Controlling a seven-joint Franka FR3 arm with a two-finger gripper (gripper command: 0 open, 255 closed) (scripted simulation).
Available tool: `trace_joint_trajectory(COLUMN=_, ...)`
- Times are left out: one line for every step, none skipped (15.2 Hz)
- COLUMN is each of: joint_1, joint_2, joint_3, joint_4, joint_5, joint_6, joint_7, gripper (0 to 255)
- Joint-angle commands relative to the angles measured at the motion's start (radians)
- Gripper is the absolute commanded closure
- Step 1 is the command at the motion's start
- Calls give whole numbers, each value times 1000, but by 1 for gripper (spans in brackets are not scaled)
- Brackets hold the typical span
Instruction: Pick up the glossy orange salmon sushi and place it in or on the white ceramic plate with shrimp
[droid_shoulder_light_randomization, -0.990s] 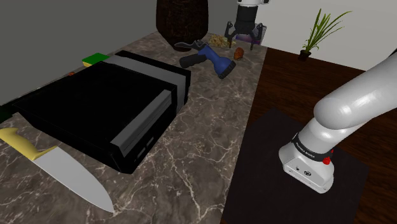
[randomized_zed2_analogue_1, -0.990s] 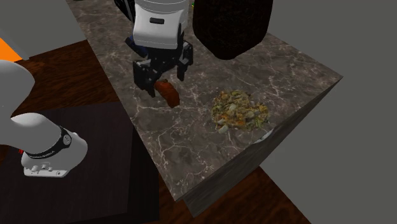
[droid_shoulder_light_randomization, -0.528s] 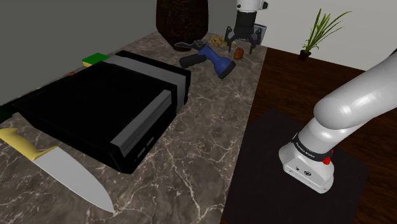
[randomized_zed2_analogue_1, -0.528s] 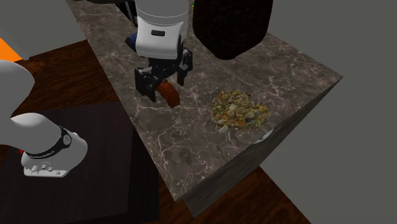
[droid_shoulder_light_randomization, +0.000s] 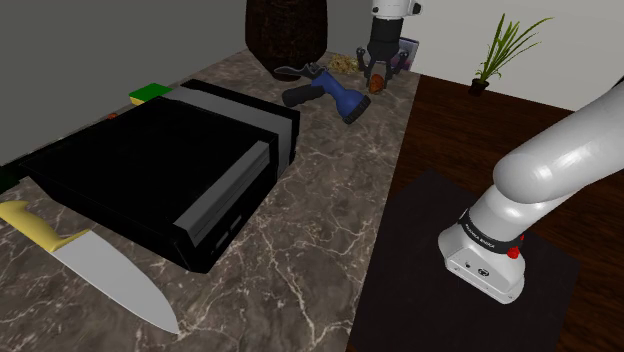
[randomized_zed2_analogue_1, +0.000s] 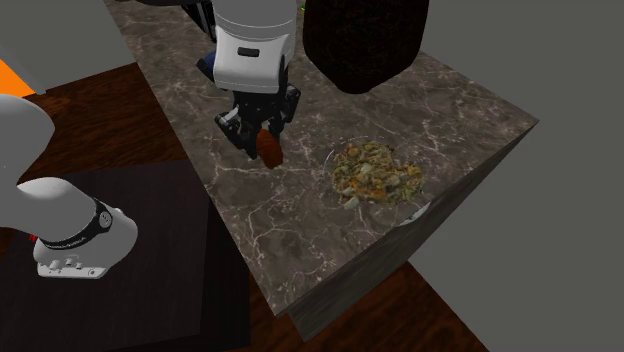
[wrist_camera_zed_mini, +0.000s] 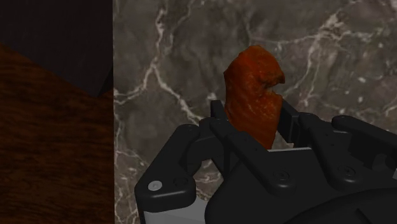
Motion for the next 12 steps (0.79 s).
trace_joint_trajectory(joint_1=0, joint_2=0, joint_3=0, joint_4=0, joint_5=0, joint_6=0, joint_7=0, gripper=255)
trace_joint_trajectory(joint_1=0, joint_2=0, joint_3=0, joint_4=0, joint_5=0, joint_6=0, joint_7=0, gripper=255)
trace_joint_trajectory(joint_1=0, joint_2=0, joint_3=0, joint_4=0, joint_5=0, joint_6=0, joint_7=0, gripper=255)
trace_joint_trajectory(joint_1=0, joint_2=0, joint_3=0, joint_4=0, joint_5=0, joint_6=0, joint_7=0, gripper=255)
trace_joint_trajectory(joint_1=0, joint_2=0, joint_3=0, joint_4=0, joint_5=0, joint_6=0, joint_7=0, gripper=255)
trace_joint_trajectory(joint_1=0, joint_2=-3, joint_3=-1, joint_4=11, joint_5=0, joint_6=-13, joint_7=0, gripper=255)
trace_joint_trajectory(joint_1=0, joint_2=-6, joint_3=-1, joint_4=22, joint_5=0, joint_6=-27, joint_7=-1, gripper=255)
trace_joint_trajectory(joint_1=0, joint_2=-8, joint_3=-2, joint_4=33, joint_5=0, joint_6=-41, joint_7=-1, gripper=255)
trace_joint_trajectory(joint_1=-1, joint_2=-10, joint_3=-2, joint_4=45, joint_5=0, joint_6=-54, joint_7=-1, gripper=255)
trace_joint_trajectory(joint_1=-1, joint_2=-12, joint_3=-3, joint_4=56, joint_5=0, joint_6=-68, joint_7=-2, gripper=255)
trace_joint_trajectory(joint_1=-1, joint_2=-13, joint_3=-3, joint_4=68, joint_5=0, joint_6=-81, joint_7=-2, gripper=255)
trace_joint_trajectory(joint_1=-1, joint_2=-15, joint_3=-4, joint_4=80, joint_5=0, joint_6=-95, joint_7=-2, gripper=255)
